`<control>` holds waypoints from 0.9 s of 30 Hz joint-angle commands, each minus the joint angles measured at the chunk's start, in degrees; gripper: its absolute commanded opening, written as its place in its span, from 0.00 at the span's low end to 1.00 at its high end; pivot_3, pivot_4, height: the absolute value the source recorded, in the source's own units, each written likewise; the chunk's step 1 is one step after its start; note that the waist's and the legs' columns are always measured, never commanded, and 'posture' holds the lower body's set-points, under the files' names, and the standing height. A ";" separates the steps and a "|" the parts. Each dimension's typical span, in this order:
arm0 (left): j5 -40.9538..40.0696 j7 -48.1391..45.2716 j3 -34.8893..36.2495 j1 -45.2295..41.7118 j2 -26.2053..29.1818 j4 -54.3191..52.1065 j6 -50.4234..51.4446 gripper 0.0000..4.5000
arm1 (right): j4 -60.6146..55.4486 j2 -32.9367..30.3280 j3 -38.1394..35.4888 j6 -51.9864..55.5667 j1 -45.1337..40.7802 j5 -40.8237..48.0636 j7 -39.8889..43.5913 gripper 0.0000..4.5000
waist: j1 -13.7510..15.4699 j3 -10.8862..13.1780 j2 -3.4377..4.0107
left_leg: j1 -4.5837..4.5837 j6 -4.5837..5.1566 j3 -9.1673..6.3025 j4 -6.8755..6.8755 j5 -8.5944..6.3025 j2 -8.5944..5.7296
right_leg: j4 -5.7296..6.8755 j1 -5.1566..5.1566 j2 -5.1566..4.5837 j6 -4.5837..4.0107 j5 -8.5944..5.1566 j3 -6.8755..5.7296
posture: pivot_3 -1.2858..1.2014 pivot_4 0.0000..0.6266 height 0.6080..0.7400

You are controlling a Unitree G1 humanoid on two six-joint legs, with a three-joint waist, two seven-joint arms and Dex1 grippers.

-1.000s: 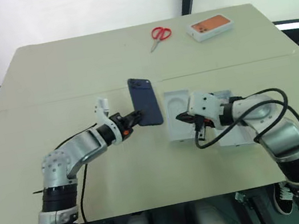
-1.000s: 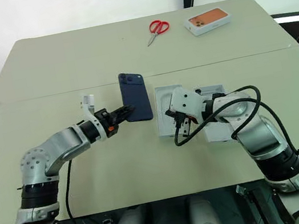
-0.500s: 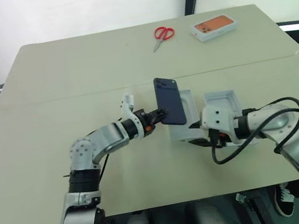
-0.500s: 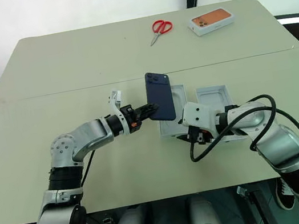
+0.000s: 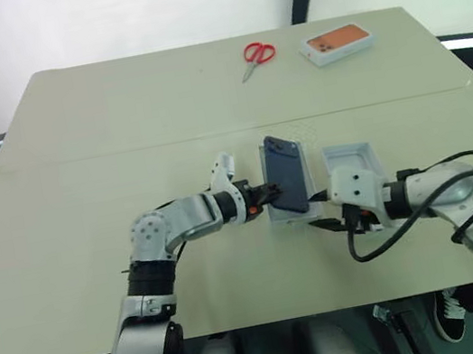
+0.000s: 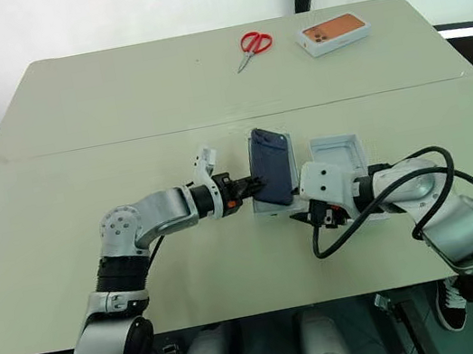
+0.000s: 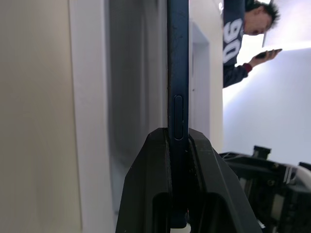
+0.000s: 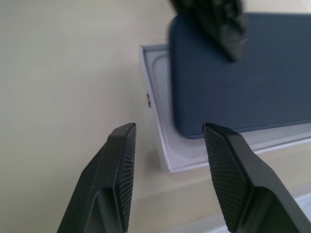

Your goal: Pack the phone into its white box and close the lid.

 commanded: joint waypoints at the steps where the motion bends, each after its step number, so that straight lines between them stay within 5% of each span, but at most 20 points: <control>1: 0.32 0.21 0.22 -1.41 -0.74 -1.53 1.37 0.00 | 0.05 -0.53 -1.27 -1.43 -0.98 0.27 -0.76 0.50 | 0.02 0.00 0.00 | 0.00 0.00 0.00 0.01 0.00 0.00 | 0.00 0.00 0.00 0.00 0.00 0.00 | 0.52 0.24 1.00; 2: 0.52 0.11 0.43 -1.48 -0.96 -1.33 1.51 0.00 | 0.29 -0.58 -1.13 -1.60 -1.12 0.26 -0.81 0.50 | 0.02 0.00 0.00 | 0.00 0.00 0.00 0.02 0.00 0.00 | 0.01 0.00 0.00 0.00 0.00 0.00 | 0.52 0.24 1.00; 11: 0.17 -1.33 1.60 -0.31 0.24 -3.68 4.40 0.94 | 2.98 -0.52 -0.78 -3.74 -2.60 -0.48 -1.63 0.52 | -0.08 -0.01 0.00 | 0.13 0.01 0.00 0.10 0.01 0.00 | 0.02 0.20 -0.01 0.02 0.02 0.00 | 0.52 0.24 1.00; 18: 1.27 -7.33 1.81 1.63 10.10 -12.57 9.01 0.94 | 5.69 0.79 -0.99 -4.18 -5.80 -0.28 -3.21 0.52 | -0.44 -0.02 0.02 | 0.29 -0.04 0.01 0.07 0.03 0.03 | 0.11 0.29 0.06 0.02 0.02 0.02 | 0.52 0.24 1.00; 24: 14.01 -18.61 2.17 4.79 22.31 -21.75 5.16 0.94 | 9.88 1.72 0.62 -6.56 -8.79 -3.19 -5.44 0.52 | -0.40 -0.02 0.04 | 0.26 -0.03 0.01 0.04 0.03 0.03 | 0.08 0.27 0.04 0.02 0.02 0.02 | 0.52 0.24 1.00; 27: 25.84 -26.47 -1.23 7.29 27.14 -26.15 -1.60 0.96 | 11.03 3.30 1.84 -6.44 -10.11 -3.47 -5.79 0.32 | -0.40 -0.02 0.05 | 0.26 -0.03 0.04 0.02 0.04 0.02 | 0.07 0.26 0.04 0.01 0.02 0.03 | 0.52 0.24 1.00</control>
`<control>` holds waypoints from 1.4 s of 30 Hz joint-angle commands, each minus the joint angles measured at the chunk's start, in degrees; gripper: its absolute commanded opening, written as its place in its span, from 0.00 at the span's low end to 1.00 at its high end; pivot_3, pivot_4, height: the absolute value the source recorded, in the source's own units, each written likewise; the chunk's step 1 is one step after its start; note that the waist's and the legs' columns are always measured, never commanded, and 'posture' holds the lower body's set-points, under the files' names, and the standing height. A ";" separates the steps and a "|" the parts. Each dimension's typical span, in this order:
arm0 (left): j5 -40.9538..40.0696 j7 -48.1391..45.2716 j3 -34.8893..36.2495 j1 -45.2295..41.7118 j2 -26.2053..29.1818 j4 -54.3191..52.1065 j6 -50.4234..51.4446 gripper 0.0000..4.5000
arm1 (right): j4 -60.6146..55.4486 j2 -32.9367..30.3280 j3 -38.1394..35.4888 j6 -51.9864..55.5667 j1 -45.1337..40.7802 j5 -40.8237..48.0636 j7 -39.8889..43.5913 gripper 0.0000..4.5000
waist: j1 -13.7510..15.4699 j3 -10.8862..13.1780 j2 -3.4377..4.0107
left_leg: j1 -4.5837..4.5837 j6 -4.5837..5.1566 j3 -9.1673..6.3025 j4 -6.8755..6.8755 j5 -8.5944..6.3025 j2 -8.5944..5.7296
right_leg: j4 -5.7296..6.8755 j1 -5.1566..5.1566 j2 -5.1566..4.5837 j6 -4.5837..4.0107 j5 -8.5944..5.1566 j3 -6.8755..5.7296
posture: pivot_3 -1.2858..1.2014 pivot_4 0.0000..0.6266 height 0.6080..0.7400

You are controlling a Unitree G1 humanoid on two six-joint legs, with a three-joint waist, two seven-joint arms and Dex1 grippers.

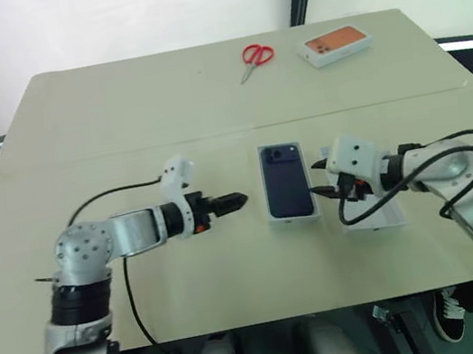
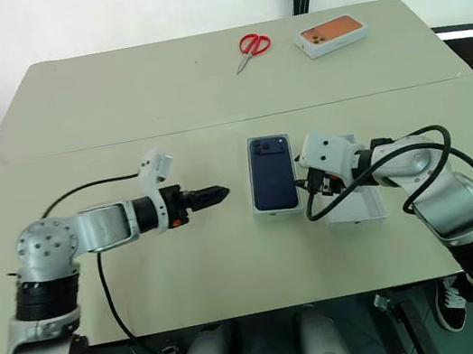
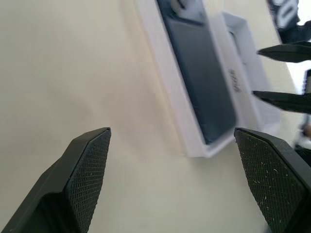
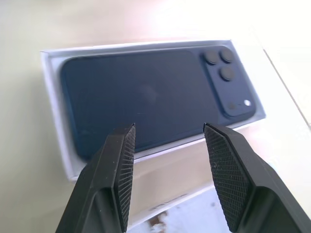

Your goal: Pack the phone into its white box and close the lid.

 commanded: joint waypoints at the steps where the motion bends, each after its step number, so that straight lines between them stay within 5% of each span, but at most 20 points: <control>1: 11.13 -8.66 -2.21 1.79 2.80 -5.53 -7.17 0.96 | -0.20 1.39 1.02 -0.71 -1.75 -0.42 -0.56 0.22 | 0.05 0.00 0.00 | 0.00 0.00 0.00 -0.01 0.00 0.00 | -0.01 0.00 0.00 0.00 0.00 0.00 | 0.52 0.24 1.00; 3: 16.59 -12.28 -4.62 2.98 3.74 -6.80 -10.14 0.96 | 0.63 3.46 2.24 0.12 -2.76 -0.69 -1.52 0.01 | 0.27 0.00 0.00 | -0.01 0.00 -0.01 -0.03 0.00 0.03 | -0.04 0.01 -0.01 0.00 0.00 0.00 | 0.52 0.24 1.00; 11: 36.95 -23.62 -14.59 3.96 4.32 -6.66 -22.36 0.96 | 2.56 5.08 4.41 0.00 -4.66 -4.91 -4.61 0.01 | 0.31 0.00 0.00 | -0.06 0.08 0.01 -0.02 -0.02 0.03 | -0.08 -0.02 -0.06 0.00 0.00 0.00 | 0.52 0.24 1.00; 25: 51.49 -35.02 -21.03 -1.49 -3.00 0.04 -27.36 0.96 | -0.61 -6.64 1.50 -1.66 1.67 -7.98 -1.56 0.01 | 0.23 0.00 0.00 | -0.11 0.48 0.04 0.06 -0.18 0.01 | 0.00 -0.03 -0.05 0.01 0.00 -0.03 | 0.52 0.24 1.00; 39: 59.29 -39.03 -21.83 -4.07 -7.47 4.48 -26.54 0.96 | -0.19 -2.59 3.61 -2.10 -0.65 -9.98 -2.17 0.01 | -0.08 0.00 0.00 | -0.06 0.50 0.04 0.14 -0.15 0.03 | 0.11 -0.02 -0.02 0.02 0.02 -0.02 | 0.52 0.24 1.00; 42: 59.25 -39.42 -21.16 -3.72 -7.92 4.17 -25.11 0.76 | 0.19 -2.86 4.73 -3.04 -0.98 -11.03 -1.69 0.00 | -0.07 0.00 0.00 | -0.06 0.50 0.03 0.16 -0.15 0.03 | 0.13 -0.02 -0.01 0.03 0.02 -0.02 | 0.52 0.24 1.00</control>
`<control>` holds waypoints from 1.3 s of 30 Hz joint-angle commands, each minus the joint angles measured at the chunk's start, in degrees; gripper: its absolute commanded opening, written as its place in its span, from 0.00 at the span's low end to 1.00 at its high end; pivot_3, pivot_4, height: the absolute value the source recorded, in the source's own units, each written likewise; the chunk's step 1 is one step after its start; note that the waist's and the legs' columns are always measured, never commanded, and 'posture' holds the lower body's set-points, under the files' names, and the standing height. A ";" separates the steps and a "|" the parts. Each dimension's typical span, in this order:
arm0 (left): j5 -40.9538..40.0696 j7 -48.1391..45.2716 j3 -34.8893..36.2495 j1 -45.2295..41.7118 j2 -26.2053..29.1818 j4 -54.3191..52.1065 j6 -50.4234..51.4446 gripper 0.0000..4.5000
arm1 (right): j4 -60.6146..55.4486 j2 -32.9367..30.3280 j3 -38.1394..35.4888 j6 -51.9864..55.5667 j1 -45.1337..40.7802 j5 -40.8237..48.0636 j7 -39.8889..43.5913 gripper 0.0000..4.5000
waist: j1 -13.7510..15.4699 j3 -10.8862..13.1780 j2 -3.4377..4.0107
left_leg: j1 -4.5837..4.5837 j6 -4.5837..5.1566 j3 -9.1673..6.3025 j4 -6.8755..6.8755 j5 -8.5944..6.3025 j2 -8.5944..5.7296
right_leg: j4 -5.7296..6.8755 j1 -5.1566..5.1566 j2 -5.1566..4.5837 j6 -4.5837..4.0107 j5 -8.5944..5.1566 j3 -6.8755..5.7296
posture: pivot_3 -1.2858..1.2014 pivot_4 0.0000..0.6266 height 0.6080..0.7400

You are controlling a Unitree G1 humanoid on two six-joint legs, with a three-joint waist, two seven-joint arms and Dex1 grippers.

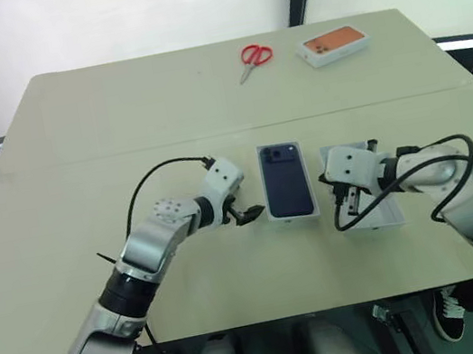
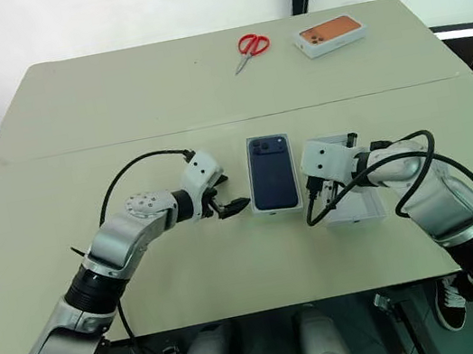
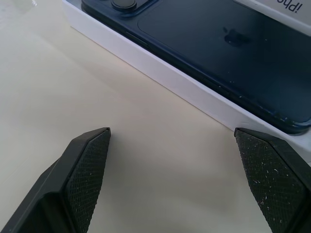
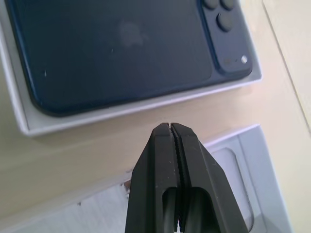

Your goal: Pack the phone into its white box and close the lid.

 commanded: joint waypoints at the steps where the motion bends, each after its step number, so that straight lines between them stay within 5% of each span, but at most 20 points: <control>1: 0.45 -0.92 1.13 0.07 -0.30 -1.90 0.52 0.65 | -0.67 -0.23 0.47 -1.74 -1.06 -1.57 0.23 0.00 | 0.02 0.00 0.00 | 0.00 0.00 -0.01 0.00 0.00 0.00 | 0.00 0.00 0.00 0.00 0.00 0.00 | 0.52 0.24 1.00; 7: 2.18 -0.60 1.02 -1.11 -1.61 -0.52 0.90 0.00 | 1.09 -0.09 1.84 -3.34 -2.02 -4.01 0.12 0.00 | 0.19 0.00 0.00 | -0.01 0.00 0.01 0.04 0.00 -0.01 | -0.01 0.01 -0.01 0.01 0.00 0.00 | 0.52 0.24 1.00; 22: 4.97 -7.06 -2.89 -5.00 -5.25 2.92 0.03 0.00 | 2.54 3.03 7.60 -7.90 -4.69 -10.15 2.21 0.00 | -0.06 0.00 0.00 | -0.10 0.00 0.01 0.43 0.00 -0.02 | 0.10 0.04 0.02 0.05 0.03 0.00 | 0.52 0.24 1.00; 39: 3.03 -12.93 -6.26 -4.25 -9.42 -1.42 3.90 0.00 | -6.99 -0.69 1.19 -5.33 3.83 -6.70 9.25 0.00 | 0.40 -0.02 0.03 | -0.13 0.06 0.01 0.53 -0.03 -0.04 | 0.10 0.08 -0.02 0.09 0.04 0.00 | 0.52 0.24 1.00</control>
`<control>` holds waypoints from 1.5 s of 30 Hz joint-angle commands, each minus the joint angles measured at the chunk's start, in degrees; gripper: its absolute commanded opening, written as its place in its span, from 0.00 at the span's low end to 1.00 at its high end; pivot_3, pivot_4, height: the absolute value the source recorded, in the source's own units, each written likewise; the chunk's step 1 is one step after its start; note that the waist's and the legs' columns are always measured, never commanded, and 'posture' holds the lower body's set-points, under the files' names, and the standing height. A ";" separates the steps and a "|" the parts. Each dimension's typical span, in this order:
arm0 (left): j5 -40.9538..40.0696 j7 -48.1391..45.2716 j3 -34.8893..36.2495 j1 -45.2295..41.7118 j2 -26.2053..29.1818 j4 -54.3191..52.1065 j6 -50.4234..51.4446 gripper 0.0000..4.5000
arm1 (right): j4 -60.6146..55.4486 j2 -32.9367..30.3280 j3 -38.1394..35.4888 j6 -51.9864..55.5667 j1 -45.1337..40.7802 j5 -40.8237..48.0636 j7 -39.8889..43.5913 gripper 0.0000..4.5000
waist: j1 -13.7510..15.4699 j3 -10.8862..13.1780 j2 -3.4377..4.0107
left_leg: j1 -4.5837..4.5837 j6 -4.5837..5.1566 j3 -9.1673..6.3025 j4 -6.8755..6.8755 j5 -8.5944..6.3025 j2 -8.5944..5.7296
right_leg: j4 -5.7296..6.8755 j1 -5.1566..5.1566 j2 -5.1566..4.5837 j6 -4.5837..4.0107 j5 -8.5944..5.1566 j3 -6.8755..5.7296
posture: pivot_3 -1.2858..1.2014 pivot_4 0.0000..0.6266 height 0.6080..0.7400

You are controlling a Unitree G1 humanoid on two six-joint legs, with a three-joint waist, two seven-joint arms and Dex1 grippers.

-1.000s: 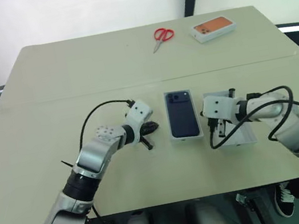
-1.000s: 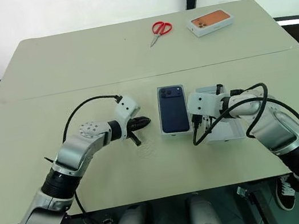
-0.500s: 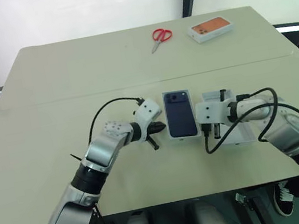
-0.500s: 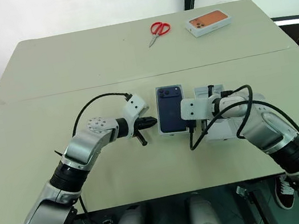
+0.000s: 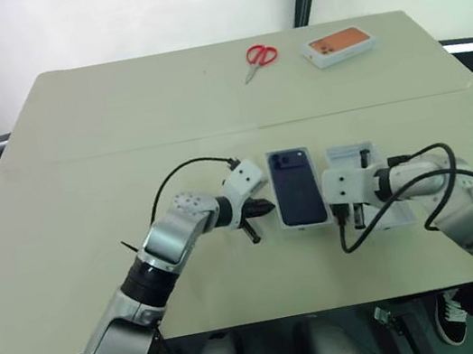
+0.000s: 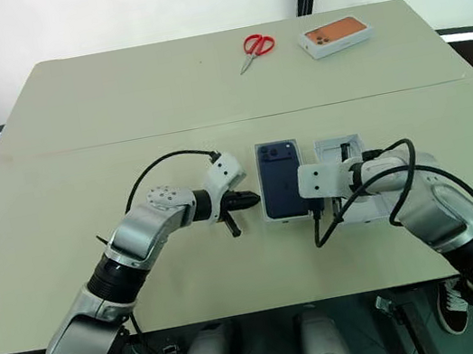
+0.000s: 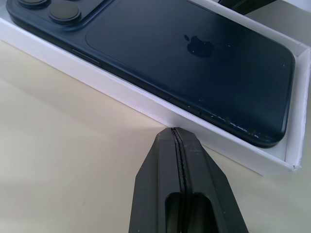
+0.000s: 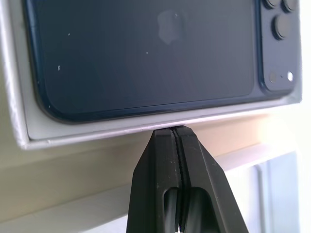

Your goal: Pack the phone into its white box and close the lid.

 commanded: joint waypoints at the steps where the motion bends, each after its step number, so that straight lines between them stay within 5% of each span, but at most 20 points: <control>1: -2.31 -3.52 -3.27 -0.29 -2.33 -5.01 0.37 0.00 | -7.61 -0.33 -1.62 0.48 1.80 3.25 1.96 0.00 | 0.06 -0.01 0.01 | 0.00 0.01 -0.01 0.00 0.00 0.00 | 0.00 0.00 0.00 0.00 0.00 0.00 | 0.52 0.24 1.00; 39: -1.42 -3.79 -1.31 0.24 -0.82 -6.43 3.94 0.00 | -9.42 -1.80 -6.08 5.79 4.28 5.28 4.77 0.00 | -0.04 -0.03 0.04 | 0.03 0.08 -0.01 0.03 -0.04 0.02 | 0.01 0.04 0.01 0.01 0.00 0.00 | 0.52 0.24 1.00; 42: -2.47 -3.96 0.72 1.33 0.53 -8.11 4.75 0.00 | -11.46 -3.12 -9.61 9.94 3.97 9.03 6.50 0.18 | -0.12 -0.03 0.06 | 0.02 0.07 -0.01 0.03 -0.04 0.03 | 0.02 0.03 0.01 0.01 0.00 0.00 | 0.52 0.24 1.00; 45: -3.85 -4.71 2.41 3.03 2.76 -10.63 5.19 0.00 | -13.51 -4.98 -14.54 12.98 4.87 13.09 7.87 0.49 | -0.14 -0.03 0.06 | 0.02 0.09 -0.02 0.03 -0.05 0.08 | 0.02 0.02 0.02 0.01 0.00 0.01 | 0.52 0.24 1.00</control>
